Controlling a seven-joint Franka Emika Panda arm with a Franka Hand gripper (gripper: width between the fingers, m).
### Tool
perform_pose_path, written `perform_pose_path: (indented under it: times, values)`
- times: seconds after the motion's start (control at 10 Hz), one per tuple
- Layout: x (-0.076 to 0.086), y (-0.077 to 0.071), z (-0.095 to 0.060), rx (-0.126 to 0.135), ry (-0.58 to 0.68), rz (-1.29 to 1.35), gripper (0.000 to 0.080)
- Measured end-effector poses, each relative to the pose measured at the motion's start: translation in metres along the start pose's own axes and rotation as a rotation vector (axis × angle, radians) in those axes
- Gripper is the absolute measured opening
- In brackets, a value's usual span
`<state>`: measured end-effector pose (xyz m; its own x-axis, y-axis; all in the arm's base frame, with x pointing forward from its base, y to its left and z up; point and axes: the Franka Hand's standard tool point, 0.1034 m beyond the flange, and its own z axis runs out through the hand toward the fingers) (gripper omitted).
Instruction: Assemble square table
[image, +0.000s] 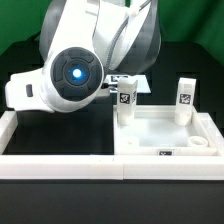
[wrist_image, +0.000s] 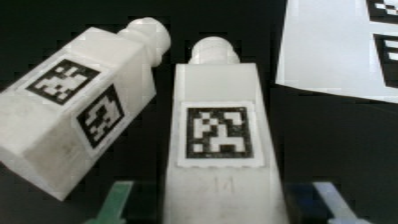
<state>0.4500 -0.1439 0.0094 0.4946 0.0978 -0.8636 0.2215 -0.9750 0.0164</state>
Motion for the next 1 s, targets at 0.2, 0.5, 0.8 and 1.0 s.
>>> perform_pose_path:
  times: [0.2,0.5,0.8,1.0]
  values:
    - [0.000,0.000,0.000,0.000,0.000,0.000,0.0289]
    - [-0.018,-0.005,-0.015,0.014,-0.024,-0.003,0.0291]
    - [-0.048,-0.011,-0.041,0.034,-0.060,-0.012,0.0291]
    - [-0.043,-0.009,-0.042,0.028,-0.036,-0.015,0.0291]
